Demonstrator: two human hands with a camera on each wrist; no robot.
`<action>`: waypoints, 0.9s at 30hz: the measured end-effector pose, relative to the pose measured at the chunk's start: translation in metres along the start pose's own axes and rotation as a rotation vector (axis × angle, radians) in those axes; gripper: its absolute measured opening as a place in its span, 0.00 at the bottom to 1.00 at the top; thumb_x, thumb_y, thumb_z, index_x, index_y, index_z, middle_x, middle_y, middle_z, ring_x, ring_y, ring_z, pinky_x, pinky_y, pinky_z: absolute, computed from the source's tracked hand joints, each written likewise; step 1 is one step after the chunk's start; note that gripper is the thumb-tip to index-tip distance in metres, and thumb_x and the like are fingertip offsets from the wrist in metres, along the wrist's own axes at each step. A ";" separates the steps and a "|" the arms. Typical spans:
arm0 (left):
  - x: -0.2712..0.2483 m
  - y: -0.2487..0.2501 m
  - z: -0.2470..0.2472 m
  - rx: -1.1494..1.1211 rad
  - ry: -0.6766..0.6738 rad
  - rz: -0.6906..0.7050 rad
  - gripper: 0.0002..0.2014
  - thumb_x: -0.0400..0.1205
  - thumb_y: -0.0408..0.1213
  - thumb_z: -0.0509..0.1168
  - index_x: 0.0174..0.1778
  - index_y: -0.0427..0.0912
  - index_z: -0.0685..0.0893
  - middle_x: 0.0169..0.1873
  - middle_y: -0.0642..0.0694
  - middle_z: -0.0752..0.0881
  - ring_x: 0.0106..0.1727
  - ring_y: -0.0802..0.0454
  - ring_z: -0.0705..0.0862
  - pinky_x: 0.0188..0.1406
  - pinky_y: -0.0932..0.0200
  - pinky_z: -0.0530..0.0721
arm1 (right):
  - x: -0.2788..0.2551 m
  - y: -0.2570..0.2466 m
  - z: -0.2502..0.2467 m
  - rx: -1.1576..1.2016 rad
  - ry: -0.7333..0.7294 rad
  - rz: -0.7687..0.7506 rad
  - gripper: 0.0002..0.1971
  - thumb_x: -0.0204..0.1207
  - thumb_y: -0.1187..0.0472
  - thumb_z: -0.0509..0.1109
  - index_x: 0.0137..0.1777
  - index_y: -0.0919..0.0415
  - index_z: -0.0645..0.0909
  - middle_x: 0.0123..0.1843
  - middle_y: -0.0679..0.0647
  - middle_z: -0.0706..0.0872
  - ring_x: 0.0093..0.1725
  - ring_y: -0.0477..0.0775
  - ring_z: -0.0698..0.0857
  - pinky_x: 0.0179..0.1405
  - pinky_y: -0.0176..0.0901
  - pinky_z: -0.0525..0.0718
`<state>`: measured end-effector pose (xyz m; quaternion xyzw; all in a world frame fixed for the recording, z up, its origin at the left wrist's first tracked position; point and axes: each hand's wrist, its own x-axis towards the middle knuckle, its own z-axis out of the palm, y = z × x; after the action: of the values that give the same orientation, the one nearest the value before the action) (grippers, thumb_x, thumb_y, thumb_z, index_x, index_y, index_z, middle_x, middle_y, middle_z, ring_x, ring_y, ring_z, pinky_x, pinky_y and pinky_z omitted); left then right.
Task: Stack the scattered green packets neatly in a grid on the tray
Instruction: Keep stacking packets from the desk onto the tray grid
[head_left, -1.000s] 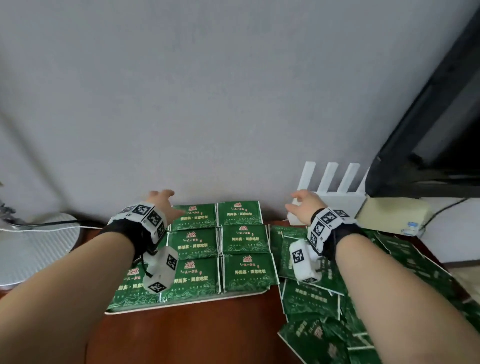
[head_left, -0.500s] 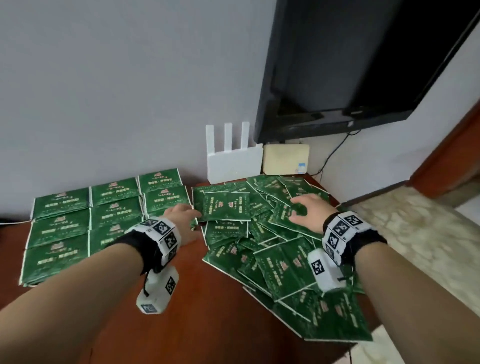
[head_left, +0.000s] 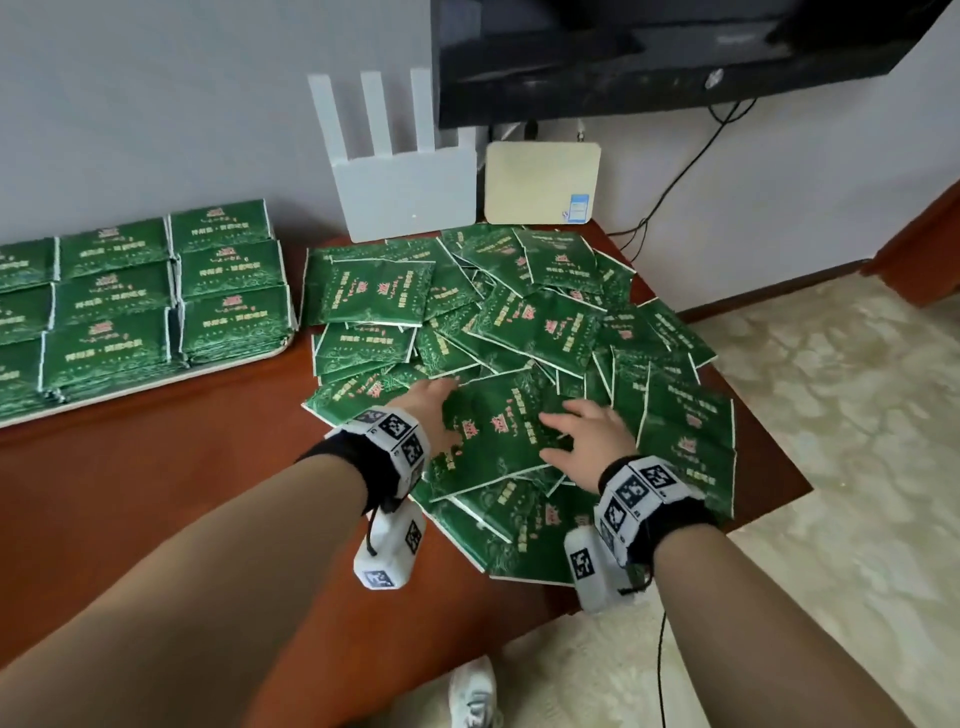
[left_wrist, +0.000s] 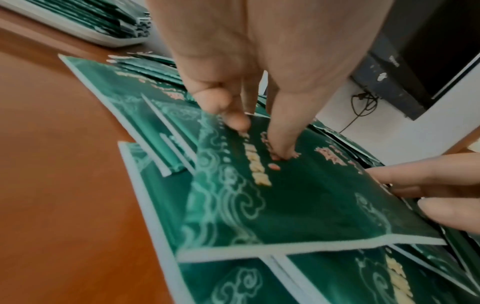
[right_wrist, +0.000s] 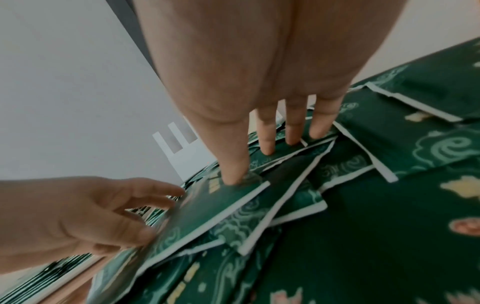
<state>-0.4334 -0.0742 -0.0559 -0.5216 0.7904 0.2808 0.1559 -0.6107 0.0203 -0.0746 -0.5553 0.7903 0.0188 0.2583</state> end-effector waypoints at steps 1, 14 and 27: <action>0.001 0.004 0.002 -0.040 -0.004 -0.029 0.38 0.78 0.42 0.68 0.80 0.56 0.55 0.77 0.47 0.63 0.66 0.46 0.78 0.59 0.54 0.82 | 0.000 0.002 0.002 0.005 0.011 -0.033 0.22 0.79 0.48 0.62 0.74 0.41 0.69 0.80 0.47 0.62 0.77 0.58 0.60 0.77 0.51 0.60; -0.035 -0.033 -0.014 -0.642 0.300 -0.294 0.15 0.83 0.42 0.61 0.63 0.42 0.79 0.37 0.50 0.81 0.32 0.57 0.77 0.29 0.66 0.79 | 0.070 0.007 -0.054 0.048 0.141 0.010 0.32 0.77 0.49 0.66 0.78 0.51 0.60 0.79 0.56 0.62 0.77 0.60 0.62 0.72 0.61 0.69; -0.056 -0.064 -0.007 -1.447 0.558 -0.355 0.08 0.82 0.38 0.63 0.37 0.43 0.80 0.37 0.43 0.84 0.33 0.53 0.83 0.35 0.63 0.87 | 0.088 -0.052 -0.050 -0.122 0.022 -0.133 0.22 0.79 0.46 0.61 0.69 0.54 0.75 0.70 0.58 0.76 0.66 0.61 0.77 0.67 0.55 0.76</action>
<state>-0.3516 -0.0564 -0.0378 -0.6628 0.3267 0.5543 -0.3830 -0.6060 -0.0913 -0.0560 -0.6214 0.7518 0.0438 0.2162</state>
